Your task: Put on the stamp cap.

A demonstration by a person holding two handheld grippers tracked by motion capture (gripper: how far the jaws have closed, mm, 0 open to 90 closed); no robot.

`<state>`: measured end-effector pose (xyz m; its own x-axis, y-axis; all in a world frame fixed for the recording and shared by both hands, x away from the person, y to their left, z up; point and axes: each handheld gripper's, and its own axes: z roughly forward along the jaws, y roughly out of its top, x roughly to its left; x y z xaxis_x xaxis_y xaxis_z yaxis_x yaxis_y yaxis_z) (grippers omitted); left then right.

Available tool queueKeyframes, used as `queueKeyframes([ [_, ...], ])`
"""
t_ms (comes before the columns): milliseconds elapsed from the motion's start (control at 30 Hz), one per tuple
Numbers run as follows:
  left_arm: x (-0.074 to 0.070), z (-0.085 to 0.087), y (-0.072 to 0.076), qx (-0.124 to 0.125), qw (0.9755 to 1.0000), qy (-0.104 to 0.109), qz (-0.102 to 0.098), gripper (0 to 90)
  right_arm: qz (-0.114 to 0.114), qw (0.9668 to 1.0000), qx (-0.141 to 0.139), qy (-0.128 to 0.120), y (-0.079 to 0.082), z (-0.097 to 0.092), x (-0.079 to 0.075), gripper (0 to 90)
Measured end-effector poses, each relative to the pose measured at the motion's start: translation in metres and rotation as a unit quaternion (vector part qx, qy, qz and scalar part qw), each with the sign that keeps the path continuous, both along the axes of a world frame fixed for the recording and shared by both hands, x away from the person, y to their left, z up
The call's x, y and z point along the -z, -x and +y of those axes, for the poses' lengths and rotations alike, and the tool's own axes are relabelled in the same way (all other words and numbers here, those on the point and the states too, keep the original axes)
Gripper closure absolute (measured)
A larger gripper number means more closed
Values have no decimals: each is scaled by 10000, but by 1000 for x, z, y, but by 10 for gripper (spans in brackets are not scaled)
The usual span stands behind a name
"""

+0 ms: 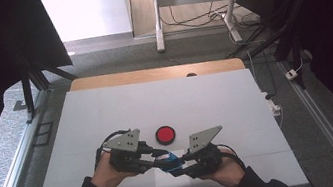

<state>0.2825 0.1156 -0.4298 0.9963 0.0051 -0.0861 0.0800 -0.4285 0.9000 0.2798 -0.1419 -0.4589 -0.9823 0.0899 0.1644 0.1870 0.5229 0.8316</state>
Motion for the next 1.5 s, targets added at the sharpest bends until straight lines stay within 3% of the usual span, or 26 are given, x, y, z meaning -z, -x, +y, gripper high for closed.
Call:
queueKeyframes([
  [200, 2, -1, 0, 129, 9999, -37, 9, 704, -8, 9999, -119, -45, 2, 1, -2, 684],
  [433, 3, 0, -2, 176, 9996, 80, 197, 705, 30, 9999, -153, -66, 2, 1, -3, 685],
  [733, 4, 2, -4, 218, 9987, 271, 377, 705, 57, 9994, -204, -282, 3, 0, -5, 687],
  [967, 2, 0, -2, 144, 9996, 129, 224, 704, -6, 9997, -142, -206, 3, -1, -5, 682],
  [1167, 3, -2, -3, -11, 9997, -14, 252, 704, -154, 9998, 22, -147, 3, -1, -5, 624],
  [1500, 0, 0, -2, -89, 9998, -15, 202, 704, -150, 9994, 224, -195, 2, -3, -4, 536],
])
